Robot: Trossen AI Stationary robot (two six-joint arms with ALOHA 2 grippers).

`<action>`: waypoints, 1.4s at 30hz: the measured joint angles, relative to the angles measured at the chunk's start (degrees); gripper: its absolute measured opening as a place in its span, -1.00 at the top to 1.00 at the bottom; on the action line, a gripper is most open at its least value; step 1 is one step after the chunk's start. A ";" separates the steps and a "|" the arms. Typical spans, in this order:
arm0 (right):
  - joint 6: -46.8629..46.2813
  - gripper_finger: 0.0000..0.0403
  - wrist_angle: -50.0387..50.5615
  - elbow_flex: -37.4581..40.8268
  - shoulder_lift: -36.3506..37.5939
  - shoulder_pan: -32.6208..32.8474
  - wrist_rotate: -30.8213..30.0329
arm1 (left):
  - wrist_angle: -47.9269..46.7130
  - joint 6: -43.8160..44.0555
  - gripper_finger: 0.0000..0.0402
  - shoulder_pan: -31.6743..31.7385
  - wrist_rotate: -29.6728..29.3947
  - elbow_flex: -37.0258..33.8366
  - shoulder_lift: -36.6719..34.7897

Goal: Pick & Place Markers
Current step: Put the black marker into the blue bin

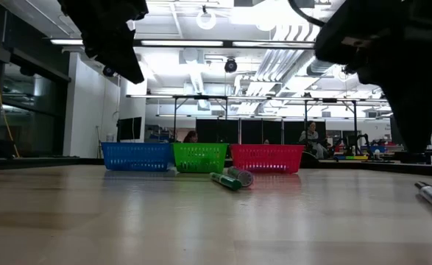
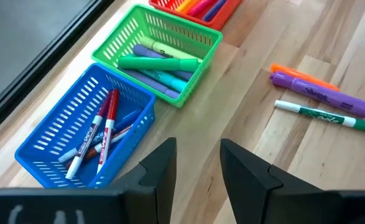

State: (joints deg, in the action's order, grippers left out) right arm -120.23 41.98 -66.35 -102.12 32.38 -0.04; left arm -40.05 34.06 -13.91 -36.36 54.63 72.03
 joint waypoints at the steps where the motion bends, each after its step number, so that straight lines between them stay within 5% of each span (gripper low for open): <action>1: -0.05 0.09 -0.02 -0.72 -0.92 0.00 -0.01 | -0.03 0.00 0.40 0.00 0.27 0.00 0.00; 25: -4.45 0.10 1.04 -1.62 -8.31 3.58 5.78 | -0.42 -2.89 0.40 0.00 1.48 -0.01 0.02; 42: -3.33 0.49 0.22 -1.49 -10.56 4.43 6.96 | -0.39 -2.93 0.40 0.02 1.31 0.00 0.02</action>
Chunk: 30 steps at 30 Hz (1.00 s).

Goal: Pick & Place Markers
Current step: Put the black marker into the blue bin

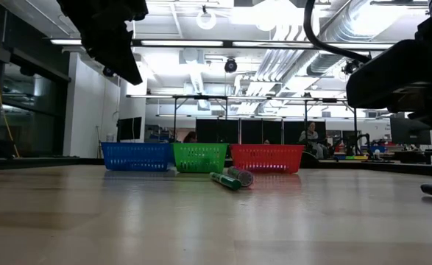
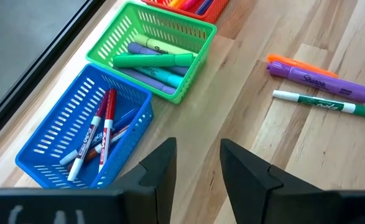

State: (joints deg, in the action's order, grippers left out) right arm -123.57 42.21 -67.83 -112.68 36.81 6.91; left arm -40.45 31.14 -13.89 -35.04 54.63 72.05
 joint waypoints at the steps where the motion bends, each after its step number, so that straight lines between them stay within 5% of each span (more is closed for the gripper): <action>1: 0.11 0.51 -0.08 0.00 0.00 -0.06 0.08 | 0.00 0.02 0.40 0.00 0.01 0.00 0.00; 12: 2.12 0.89 -0.67 0.11 0.00 -0.05 -0.59 | 0.02 0.02 0.40 0.00 0.04 0.00 0.00; 30: 9.92 0.90 1.35 -0.31 1.77 -0.65 -5.27 | 0.10 0.04 0.40 0.00 0.83 0.00 0.01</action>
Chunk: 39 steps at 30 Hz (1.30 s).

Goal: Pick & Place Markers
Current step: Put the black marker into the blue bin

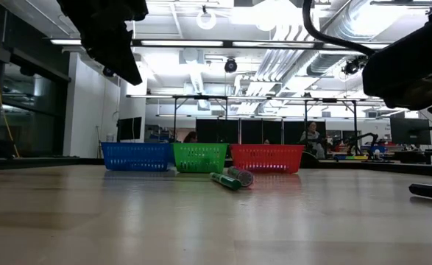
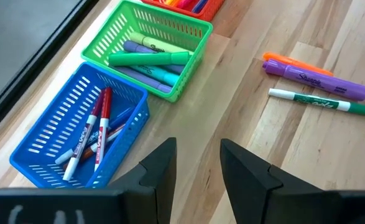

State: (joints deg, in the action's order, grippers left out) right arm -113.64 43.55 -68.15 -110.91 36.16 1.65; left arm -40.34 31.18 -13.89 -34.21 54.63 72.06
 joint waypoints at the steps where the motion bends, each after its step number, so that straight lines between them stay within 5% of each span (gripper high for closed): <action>1: 0.23 0.90 0.28 0.01 0.30 0.00 -0.75 | 0.08 0.00 0.40 0.00 0.20 0.00 0.01; 11: 6.44 0.90 8.69 0.16 8.18 -3.02 -14.79 | 2.50 -0.07 0.40 0.02 0.27 0.00 0.01; 25: 38.29 0.91 6.18 0.03 25.21 -16.76 -32.63 | 22.97 -7.30 0.40 5.73 9.00 0.00 0.01; 32: 61.44 0.91 -4.50 -0.07 34.84 -22.56 -33.40 | 36.51 -9.26 0.40 13.17 18.26 0.02 0.01; 39: 81.43 0.91 -16.96 -0.14 38.01 -27.23 -26.97 | 48.57 -9.26 0.40 18.39 26.44 0.11 0.63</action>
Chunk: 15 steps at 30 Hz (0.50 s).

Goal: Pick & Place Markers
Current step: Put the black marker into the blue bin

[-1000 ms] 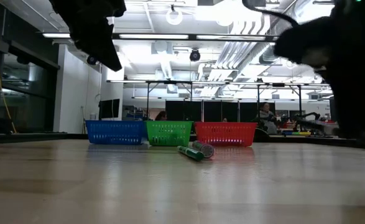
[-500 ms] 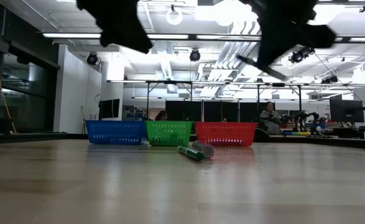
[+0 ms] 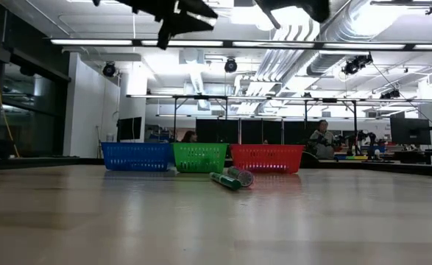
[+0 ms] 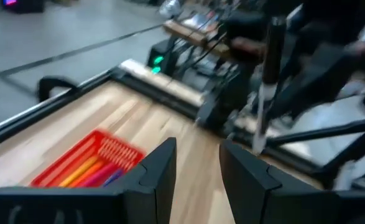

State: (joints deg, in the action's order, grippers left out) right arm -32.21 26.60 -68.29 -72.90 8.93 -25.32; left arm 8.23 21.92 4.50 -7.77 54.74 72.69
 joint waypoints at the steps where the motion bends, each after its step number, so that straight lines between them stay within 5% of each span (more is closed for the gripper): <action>1: 2.28 0.91 -1.55 0.02 0.00 -0.79 1.46 | 1.43 0.00 0.40 0.54 1.64 0.00 0.00; 5: 8.24 0.91 -5.84 0.00 -0.48 -4.28 6.43 | 5.33 -0.01 0.40 1.72 6.55 0.00 -0.02; 15: 16.05 0.91 -13.00 -0.03 -1.57 -11.55 18.98 | 9.48 -0.21 0.40 1.61 7.57 0.00 -0.04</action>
State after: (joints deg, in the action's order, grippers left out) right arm -16.15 13.60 -68.31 -74.47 -2.62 -6.35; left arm 17.71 21.71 6.11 -0.20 54.74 72.64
